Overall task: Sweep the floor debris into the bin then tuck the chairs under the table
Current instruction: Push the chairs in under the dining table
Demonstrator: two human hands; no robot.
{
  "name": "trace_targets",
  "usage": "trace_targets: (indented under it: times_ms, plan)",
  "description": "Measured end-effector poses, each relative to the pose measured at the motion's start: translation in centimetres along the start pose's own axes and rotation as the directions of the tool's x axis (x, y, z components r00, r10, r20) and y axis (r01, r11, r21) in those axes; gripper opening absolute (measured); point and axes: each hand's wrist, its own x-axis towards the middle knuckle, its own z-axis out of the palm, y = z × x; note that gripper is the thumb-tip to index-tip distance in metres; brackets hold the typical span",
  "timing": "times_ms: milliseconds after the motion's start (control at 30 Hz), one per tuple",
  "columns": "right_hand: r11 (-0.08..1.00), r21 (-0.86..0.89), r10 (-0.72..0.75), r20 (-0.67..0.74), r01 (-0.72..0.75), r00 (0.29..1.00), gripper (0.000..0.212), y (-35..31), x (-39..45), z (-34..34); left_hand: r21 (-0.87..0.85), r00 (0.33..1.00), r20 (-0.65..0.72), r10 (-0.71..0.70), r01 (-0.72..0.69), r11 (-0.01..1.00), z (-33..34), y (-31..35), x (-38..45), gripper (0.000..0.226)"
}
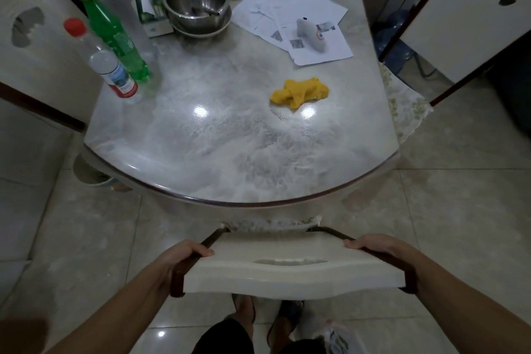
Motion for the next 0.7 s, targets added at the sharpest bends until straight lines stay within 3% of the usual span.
trace_targets:
  times_ms: [200,400,500,600,700]
  plan:
    - [1.0,0.015,-0.02,0.033,0.019,0.999,0.034,-0.5,1.4,1.2,0.051,0.998,-0.039,0.039,-0.037,0.998,-2.0,2.0,0.3,0.052]
    - [1.0,0.026,-0.016,0.056,0.014,0.998,0.033,-1.9,1.7,1.0,0.061,0.998,-0.021,0.064,-0.063,0.996,-1.8,3.4,-0.2,0.013]
    - [1.0,0.008,-0.023,0.008,0.023,1.0,0.032,-2.9,1.3,-1.2,0.018,0.999,-0.005,0.04,-0.039,0.999,-0.1,3.4,0.1,0.016]
    - [1.0,-0.007,-0.023,0.002,0.023,1.0,0.035,-3.4,1.2,-2.6,-0.006,0.999,0.001,0.038,-0.038,0.999,0.7,3.5,0.5,0.04]
    - [0.999,-0.022,-0.049,0.008,0.049,0.999,0.027,-3.6,1.1,-2.5,0.032,0.999,0.001,0.037,-0.037,0.999,1.0,3.9,0.4,0.025]
